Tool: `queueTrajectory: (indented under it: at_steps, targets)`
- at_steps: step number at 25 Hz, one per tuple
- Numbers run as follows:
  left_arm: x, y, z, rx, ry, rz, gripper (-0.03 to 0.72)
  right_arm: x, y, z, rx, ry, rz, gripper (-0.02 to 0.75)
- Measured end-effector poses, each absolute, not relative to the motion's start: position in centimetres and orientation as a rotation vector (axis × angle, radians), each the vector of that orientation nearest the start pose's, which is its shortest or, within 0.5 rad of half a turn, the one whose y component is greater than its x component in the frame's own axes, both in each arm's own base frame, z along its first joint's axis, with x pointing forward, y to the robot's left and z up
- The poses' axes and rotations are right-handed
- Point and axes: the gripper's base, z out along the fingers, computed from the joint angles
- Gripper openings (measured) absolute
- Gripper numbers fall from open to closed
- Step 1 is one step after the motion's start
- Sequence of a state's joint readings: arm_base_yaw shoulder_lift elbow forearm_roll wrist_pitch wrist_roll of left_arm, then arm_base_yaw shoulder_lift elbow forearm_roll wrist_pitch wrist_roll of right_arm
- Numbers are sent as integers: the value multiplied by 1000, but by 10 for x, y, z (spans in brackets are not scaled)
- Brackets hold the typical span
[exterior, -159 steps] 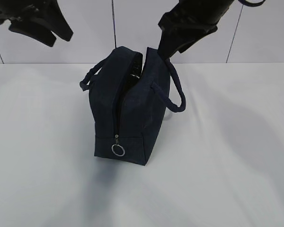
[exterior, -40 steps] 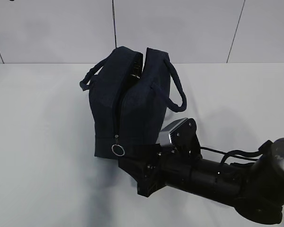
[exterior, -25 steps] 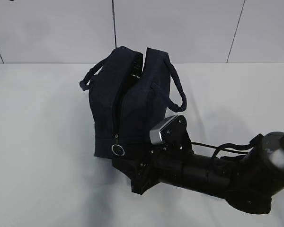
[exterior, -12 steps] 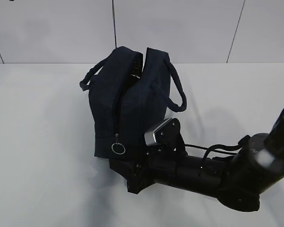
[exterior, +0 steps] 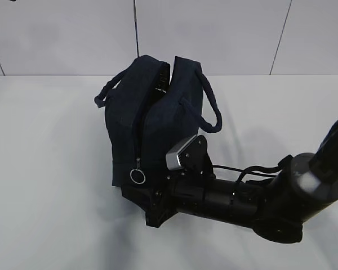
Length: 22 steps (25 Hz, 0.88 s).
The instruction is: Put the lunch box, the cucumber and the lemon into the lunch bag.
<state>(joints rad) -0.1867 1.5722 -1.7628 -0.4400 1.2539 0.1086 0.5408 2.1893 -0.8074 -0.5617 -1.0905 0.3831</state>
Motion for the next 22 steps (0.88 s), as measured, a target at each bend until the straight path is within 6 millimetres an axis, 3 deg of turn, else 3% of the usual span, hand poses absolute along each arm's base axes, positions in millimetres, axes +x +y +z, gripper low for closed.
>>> queueTrajectory:
  at_steps: [22]
  targets:
    - [310,-96,428,357,2480,-613,307,288,224,77,-737,1720,918,402]
